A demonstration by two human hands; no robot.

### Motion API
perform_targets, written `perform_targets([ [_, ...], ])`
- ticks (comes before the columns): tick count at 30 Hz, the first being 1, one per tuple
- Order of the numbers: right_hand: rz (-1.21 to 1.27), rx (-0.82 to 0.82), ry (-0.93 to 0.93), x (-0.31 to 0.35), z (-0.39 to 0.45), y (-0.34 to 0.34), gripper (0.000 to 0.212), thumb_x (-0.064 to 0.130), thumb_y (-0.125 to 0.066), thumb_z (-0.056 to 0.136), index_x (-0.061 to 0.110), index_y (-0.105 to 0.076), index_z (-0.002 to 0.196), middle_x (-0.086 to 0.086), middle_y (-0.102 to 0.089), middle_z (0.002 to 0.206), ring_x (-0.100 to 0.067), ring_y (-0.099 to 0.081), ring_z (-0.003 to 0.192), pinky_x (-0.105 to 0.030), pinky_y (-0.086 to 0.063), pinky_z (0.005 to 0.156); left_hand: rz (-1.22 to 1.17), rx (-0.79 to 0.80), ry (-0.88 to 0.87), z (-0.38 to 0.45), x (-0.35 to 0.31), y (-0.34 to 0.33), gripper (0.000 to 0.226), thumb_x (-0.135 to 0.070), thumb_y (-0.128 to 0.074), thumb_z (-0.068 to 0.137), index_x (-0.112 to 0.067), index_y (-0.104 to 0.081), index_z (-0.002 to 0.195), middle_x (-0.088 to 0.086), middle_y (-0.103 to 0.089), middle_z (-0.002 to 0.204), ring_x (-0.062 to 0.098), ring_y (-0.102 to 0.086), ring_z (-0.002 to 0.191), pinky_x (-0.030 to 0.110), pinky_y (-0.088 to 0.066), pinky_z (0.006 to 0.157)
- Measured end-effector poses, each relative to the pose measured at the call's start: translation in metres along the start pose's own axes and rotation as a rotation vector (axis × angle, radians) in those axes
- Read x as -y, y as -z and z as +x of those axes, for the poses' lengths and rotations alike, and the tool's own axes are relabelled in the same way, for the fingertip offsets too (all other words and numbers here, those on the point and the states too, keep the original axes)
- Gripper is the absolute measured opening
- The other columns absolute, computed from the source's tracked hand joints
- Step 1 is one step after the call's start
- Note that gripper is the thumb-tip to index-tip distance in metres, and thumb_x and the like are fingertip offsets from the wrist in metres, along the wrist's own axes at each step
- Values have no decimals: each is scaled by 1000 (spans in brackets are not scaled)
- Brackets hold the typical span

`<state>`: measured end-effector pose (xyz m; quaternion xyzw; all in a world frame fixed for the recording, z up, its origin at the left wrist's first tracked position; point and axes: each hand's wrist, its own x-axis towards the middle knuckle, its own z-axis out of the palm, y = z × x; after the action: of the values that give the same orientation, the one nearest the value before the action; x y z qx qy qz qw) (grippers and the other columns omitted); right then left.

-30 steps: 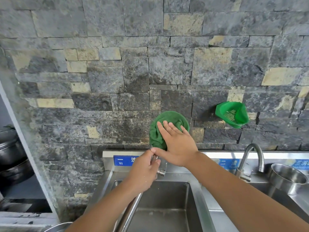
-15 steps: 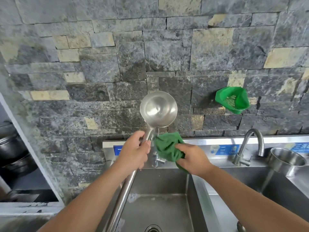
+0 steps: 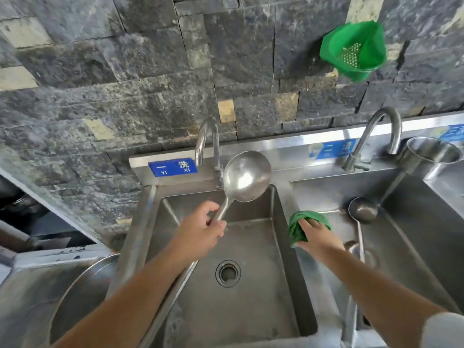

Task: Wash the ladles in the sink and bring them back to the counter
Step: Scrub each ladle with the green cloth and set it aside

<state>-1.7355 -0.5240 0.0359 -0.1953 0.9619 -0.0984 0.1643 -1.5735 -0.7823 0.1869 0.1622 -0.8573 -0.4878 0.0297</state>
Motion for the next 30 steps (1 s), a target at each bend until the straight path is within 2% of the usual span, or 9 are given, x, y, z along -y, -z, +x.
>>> perform_targets([
  [3,-37,308,-24,-14,-2,-70,98,79,-55,68,38,-20,150,1,-4,157,-43,2,145,-55,-35,109,72,22,57,3,28,-25,21,-15,-59,91,-24,-55,109,5,-65,70,9,-47,45,22,-39,45],
  [4,-40,343,-35,-16,0,-81,100,82,-52,65,41,-18,149,5,2,158,-43,13,145,-57,-36,108,98,30,72,4,38,-32,21,-16,-59,91,-26,-55,109,10,-66,74,9,-48,47,22,-40,46],
  [6,-44,361,-27,-20,12,-82,96,83,-50,62,44,-23,145,8,0,155,-41,18,144,-58,-38,105,153,65,102,6,55,-51,20,-19,-59,90,-29,-55,107,13,-67,79,11,-49,50,26,-42,49],
  [13,-71,295,5,-13,42,-59,58,74,-41,76,44,-50,124,3,-19,152,-31,-8,144,-59,-12,110,184,142,153,9,75,-84,20,-26,-60,88,-35,-55,106,-1,-66,70,9,-50,49,29,-43,52],
  [17,14,158,34,-19,33,-48,44,60,-41,88,38,-59,122,8,-43,135,-23,-39,132,-42,-33,102,188,154,149,16,68,-99,20,-23,-58,87,-34,-55,103,1,-64,68,10,-51,51,22,-41,50],
  [19,73,96,33,-22,19,-41,41,52,-42,91,33,-61,122,8,-46,136,-23,-50,125,-36,-41,94,162,156,130,19,61,-107,21,-21,-59,86,-33,-57,103,5,-66,72,11,-53,55,22,-42,52],
  [23,299,26,-62,-26,-15,-35,51,51,-48,89,35,-51,137,11,-46,147,-20,-52,127,-34,-45,100,55,165,130,27,46,-132,27,-7,-58,88,-24,-60,109,11,-60,74,12,-49,55,22,-41,52],
  [28,705,70,-264,-26,-63,-25,39,40,-58,90,28,-63,127,3,-67,122,-16,-61,111,-20,-45,88,-102,305,208,43,26,-177,31,-4,-55,94,-17,-54,122,-1,-55,68,4,-45,41,20,-37,43],
  [30,827,96,-307,-25,-82,-23,29,35,-57,91,23,-68,114,-1,-69,110,-19,-64,102,-27,-50,86,-206,354,253,51,12,-201,37,3,-53,93,-9,-52,128,3,-58,78,8,-48,49,21,-38,42],
])
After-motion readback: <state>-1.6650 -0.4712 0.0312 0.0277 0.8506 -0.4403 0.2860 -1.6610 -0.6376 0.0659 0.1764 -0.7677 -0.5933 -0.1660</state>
